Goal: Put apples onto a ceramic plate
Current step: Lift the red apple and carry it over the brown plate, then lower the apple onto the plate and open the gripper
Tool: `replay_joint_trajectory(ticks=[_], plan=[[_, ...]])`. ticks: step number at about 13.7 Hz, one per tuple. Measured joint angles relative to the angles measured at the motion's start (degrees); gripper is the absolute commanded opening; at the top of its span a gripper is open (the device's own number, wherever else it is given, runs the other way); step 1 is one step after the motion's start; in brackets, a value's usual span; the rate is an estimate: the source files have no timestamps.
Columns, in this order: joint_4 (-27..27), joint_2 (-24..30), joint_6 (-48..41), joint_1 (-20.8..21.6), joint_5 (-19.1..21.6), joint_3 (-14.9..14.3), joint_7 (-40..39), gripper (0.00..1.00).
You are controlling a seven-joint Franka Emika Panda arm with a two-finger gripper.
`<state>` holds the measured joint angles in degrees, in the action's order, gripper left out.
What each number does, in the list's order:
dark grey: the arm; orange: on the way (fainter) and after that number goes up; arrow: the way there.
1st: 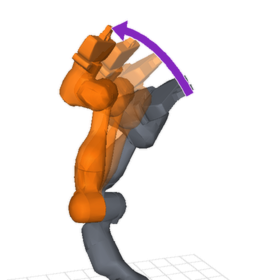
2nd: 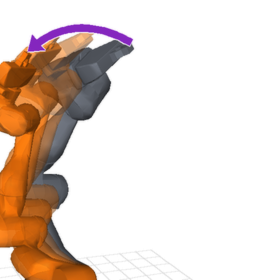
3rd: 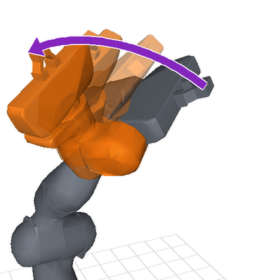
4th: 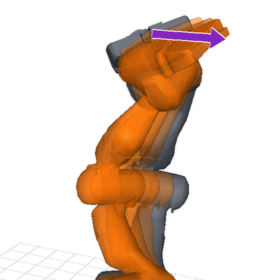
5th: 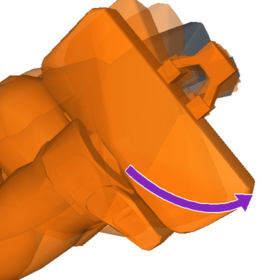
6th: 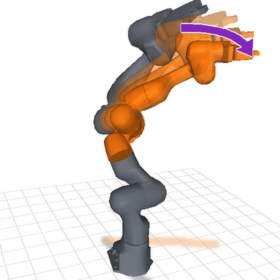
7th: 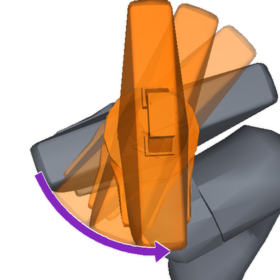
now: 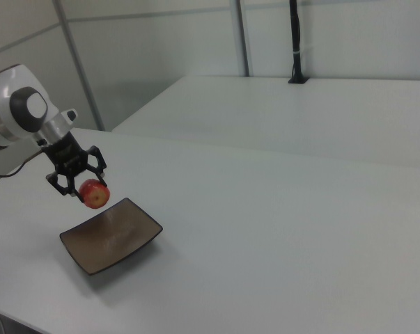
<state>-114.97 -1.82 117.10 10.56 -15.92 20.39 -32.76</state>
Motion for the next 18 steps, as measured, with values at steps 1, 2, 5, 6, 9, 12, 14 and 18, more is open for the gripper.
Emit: replay_joint_trajectory(ticks=[1,2,5,6,9,12,14,18], plan=[[-0.8,0.0,0.0,-0.6,0.0,-0.4,-1.2,0.49],[-1.4,-0.1,-0.4,-0.8,0.0,-0.9,-2.7,0.54],[-3.2,-0.5,-1.8,-0.8,0.0,-1.2,-5.3,0.78],[-3.9,-1.1,-1.9,-0.9,0.0,-1.2,-5.7,0.88],[-4.2,-1.9,-1.9,-1.1,0.0,-1.2,-6.1,1.0],[-3.9,-1.8,-1.9,-1.2,0.0,-1.2,-6.2,1.0],[-3.2,-1.5,-1.9,-1.3,0.0,-1.2,-6.0,1.0],[0.4,-0.7,-3.3,-1.9,4.8,-1.9,8.9,1.0]])
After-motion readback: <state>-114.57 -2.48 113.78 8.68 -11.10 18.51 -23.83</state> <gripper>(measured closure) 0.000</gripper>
